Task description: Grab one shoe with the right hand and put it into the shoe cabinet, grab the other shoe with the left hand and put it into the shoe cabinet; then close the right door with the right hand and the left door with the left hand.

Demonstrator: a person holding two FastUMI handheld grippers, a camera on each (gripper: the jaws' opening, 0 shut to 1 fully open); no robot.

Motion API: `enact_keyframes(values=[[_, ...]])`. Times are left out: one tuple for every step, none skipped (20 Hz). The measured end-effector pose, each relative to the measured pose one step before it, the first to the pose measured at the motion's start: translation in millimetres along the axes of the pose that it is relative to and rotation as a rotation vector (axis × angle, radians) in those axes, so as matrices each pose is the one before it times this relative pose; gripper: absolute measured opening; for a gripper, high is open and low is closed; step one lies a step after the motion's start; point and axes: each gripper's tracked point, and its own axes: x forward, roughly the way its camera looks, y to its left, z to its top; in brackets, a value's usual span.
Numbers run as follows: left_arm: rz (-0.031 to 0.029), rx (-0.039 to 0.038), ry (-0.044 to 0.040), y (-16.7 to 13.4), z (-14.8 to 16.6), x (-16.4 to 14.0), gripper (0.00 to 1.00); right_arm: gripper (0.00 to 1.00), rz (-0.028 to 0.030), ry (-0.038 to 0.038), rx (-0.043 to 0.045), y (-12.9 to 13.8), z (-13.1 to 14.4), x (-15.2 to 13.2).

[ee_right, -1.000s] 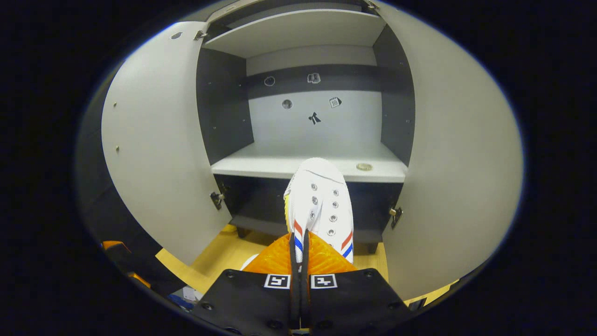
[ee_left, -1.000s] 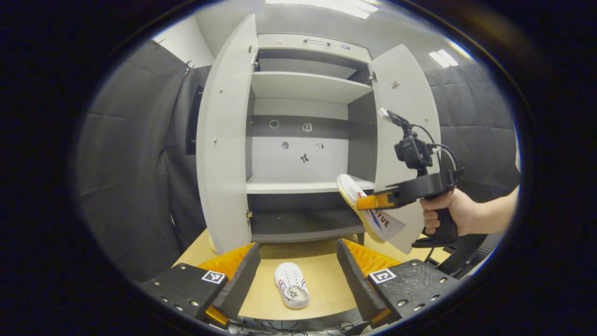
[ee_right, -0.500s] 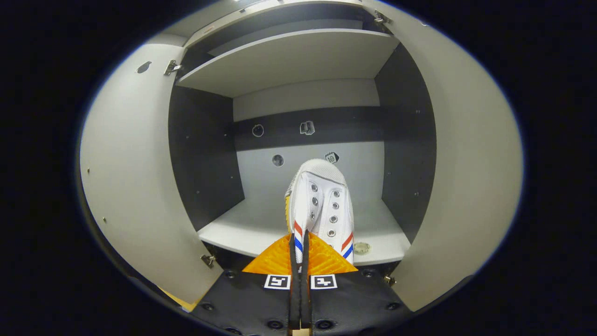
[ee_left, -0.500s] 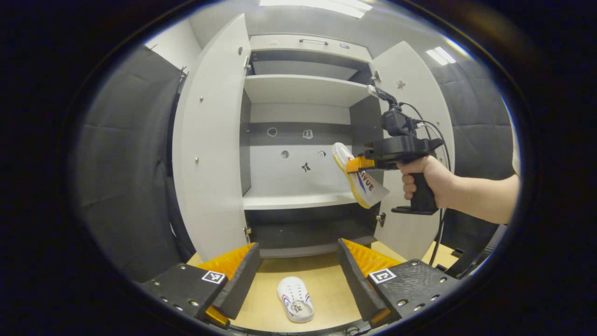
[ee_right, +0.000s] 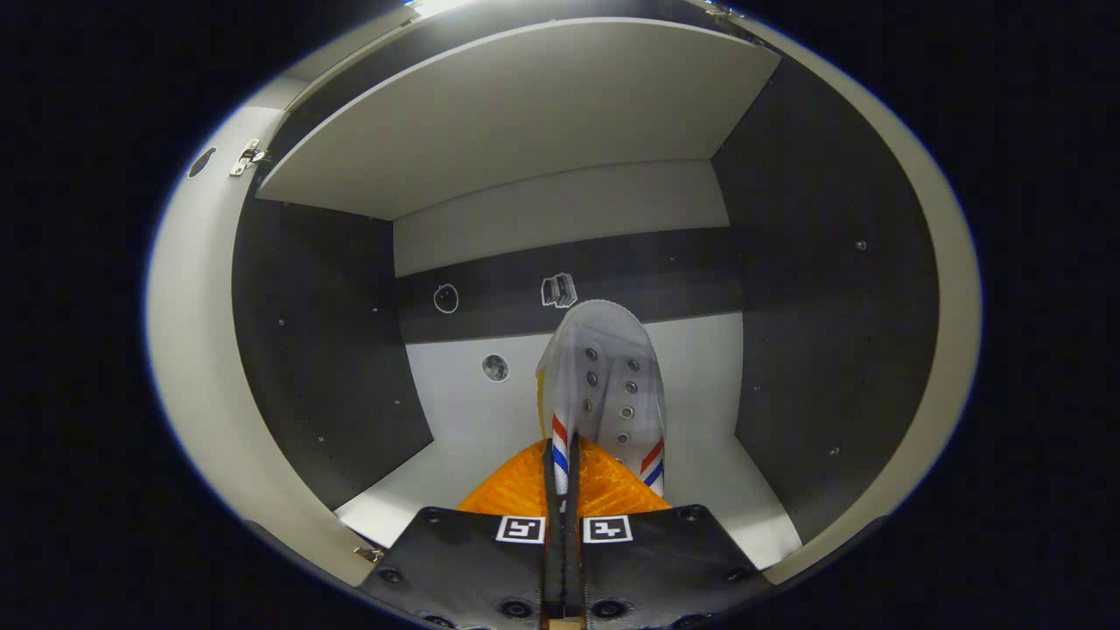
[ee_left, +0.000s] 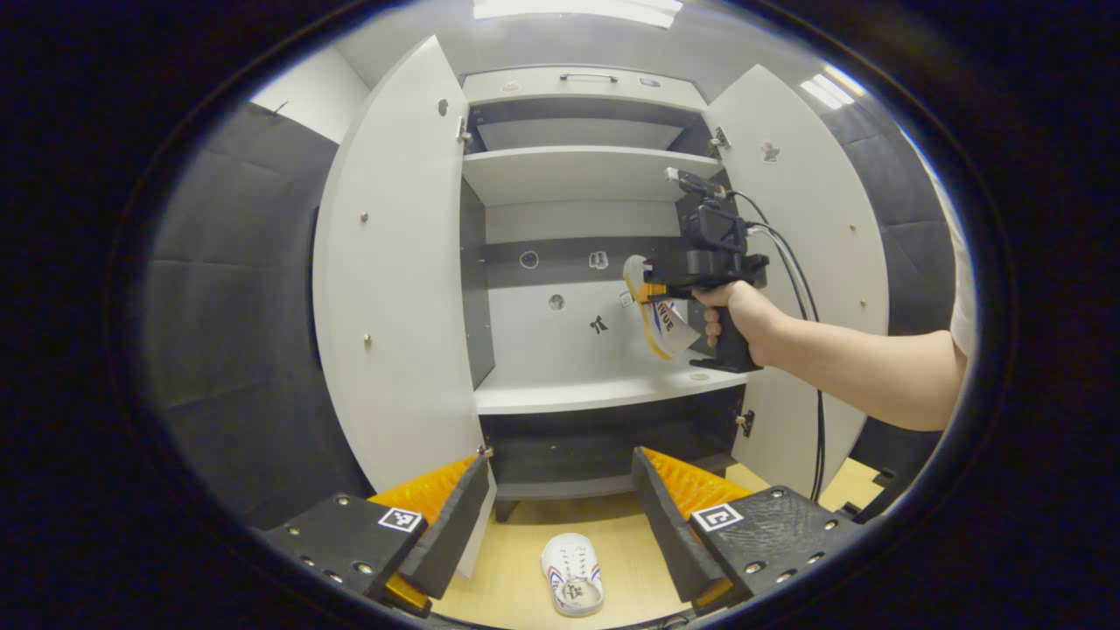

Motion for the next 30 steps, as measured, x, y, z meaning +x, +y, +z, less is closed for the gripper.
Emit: enact_keyframes(values=[[0.01215,-0.00664,0.00049,1.30,1.46,-0.35,0.94,0.02,0.00071,0.00459,-0.00114,-0.87,-1.17,8.23],[0.01128,-0.00908,0.00077,1.21,0.14,-0.41,0.94,0.02,-0.00176,0.00686,-0.00150,-1.39,-3.31,8.19],[0.01601,-0.00856,0.00380,2.18,0.84,0.20,0.94,0.02,-0.00345,0.00687,0.00051,-0.68,-4.01,8.84],[0.01547,-0.00678,0.00560,3.15,-0.99,-1.30,0.94,0.02,-0.00739,0.00879,0.00332,-1.83,-3.14,7.00],[0.01715,-0.00652,0.00748,2.76,-0.44,-1.63,0.94,0.02,-0.00327,0.00952,0.00369,0.05,-3.71,7.73],[0.02242,-0.00564,0.00978,4.02,-2.20,-0.94,0.94,0.02,-0.00006,0.00810,0.00464,-0.03,-3.25,7.22],[0.02051,-0.00402,0.00842,2.92,-1.57,-1.48,0.94,0.02,0.00169,0.00962,0.00361,-1.20,-4.26,6.33],[0.02228,-0.00398,0.00824,3.92,-0.89,-2.17,0.94,0.02,-0.00164,0.00771,0.00134,-2.07,-1.86,4.94],[0.02259,-0.00325,0.00894,3.18,-0.79,-2.63,0.94,0.02,-0.00499,0.01217,0.00454,-0.60,-5.07,7.13],[0.02189,-0.00210,0.00825,1.50,-1.25,0.27,0.94,0.02,-0.00377,0.01260,0.00791,-0.92,-3.70,5.23],[0.01966,-0.00193,0.00791,1.11,-0.77,-1.10,0.94,0.02,0.00083,0.01263,0.01028,-0.28,-4.59,5.25],[0.01821,-0.00165,0.00909,1.14,-2.30,-2.67,0.94,0.02,0.00292,0.01411,0.01253,-0.29,-4.05,5.44],[0.01713,-0.00102,0.00973,0.16,-2.67,-1.96,0.94,0.02,0.00326,0.01681,0.01294,0.76,-5.85,4.49],[0.01586,-0.00093,0.00984,-0.64,-3.54,-2.05,0.94,0.02,0.00147,0.00309,0.00889,-0.04,-2.56,5.33],[0.01496,-0.00355,0.00852,-0.88,-3.62,-0.59,0.94,0.05,-0.00334,0.00852,0.00256,-1.04,-3.05,2.23],[0.01100,-0.00747,0.01317,-0.57,-4.69,0.45,0.94,0.07,-0.00484,0.01189,0.00387,-0.70,-4.71,2.17],[0.00577,-0.01115,0.01072,-1.51,-3.54,-0.90,0.94,0.13,0.00763,-0.01840,0.00313,1.47,1.95,1.66],[0.00282,-0.01008,0.00697,-0.83,-3.80,-1.05,0.96,0.14,0.01275,-0.01449,0.00700,4.34,4.60,-0.82],[0.00141,-0.00714,0.00119,0.00,-1.24,-1.22,0.96,0.23,-0.01154,-0.00970,0.00022,-0.12,2.21,-1.80],[-0.00245,-0.00574,-0.00161,0.59,-2.31,-1.21,0.95,0.25,0.00788,-0.00532,-0.00280,3.11,1.86,-5.16],[-0.00765,-0.00405,0.00369,1.19,-3.99,0.60,0.94,0.29,0.00765,0.00182,-0.01292,3.54,-1.32,-4.34],[-0.01093,-0.00150,0.00646,2.17,-5.91,2.85,0.94,0.46,0.00893,0.00528,-0.02288,3.24,-1.66,-7.51],[-0.01992,0.00078,0.00524,2.56,-3.63,3.10,0.94,0.63,-0.01276,-0.00142,-0.03162,-2.81,-0.78,-8.19],[-0.03014,0.00441,0.00354,1.28,-4.13,3.77,0.95,0.81,-0.02196,-0.00780,-0.02880,-1.36,-1.37,-13.43],[-0.03649,0.00809,0.00204,2.48,-1.49,4.37,0.95,0.98,-0.02722,-0.01467,-0.02523,-4.10,0.27,-13.89],[-0.04139,0.01022,0.00462,1.47,-2.10,4.02,0.95,0.98,-0.02184,-0.01150,-0.01867,-2.52,0.80,-16.38],[-0.04336,0.01068,0.00642,3.25,-2.44,3.34,0.94,0.98,-0.01605,-0.01009,-0.01080,-1.48,-1.13,-18.88],[-0.04473,0.00957,0.00106,2.95,-1.86,2.26,0.94,0.98,-0.01312,-0.01130,-0.00291,-0.82,-0.05,-18.30],[-0.04525,0.01042,0.00492,2.25,-3.29,2.66,0.95,0.98,-0.01446,-0.00978,0.00457,-1.73,-1.38,-17.56],[-0.03803,0.01453,0.01101,2.51,-6.97,1.90,0.94,0.98,-0.01172,-0.00188,0.00782,-0.89,-3.71,-18.71]])
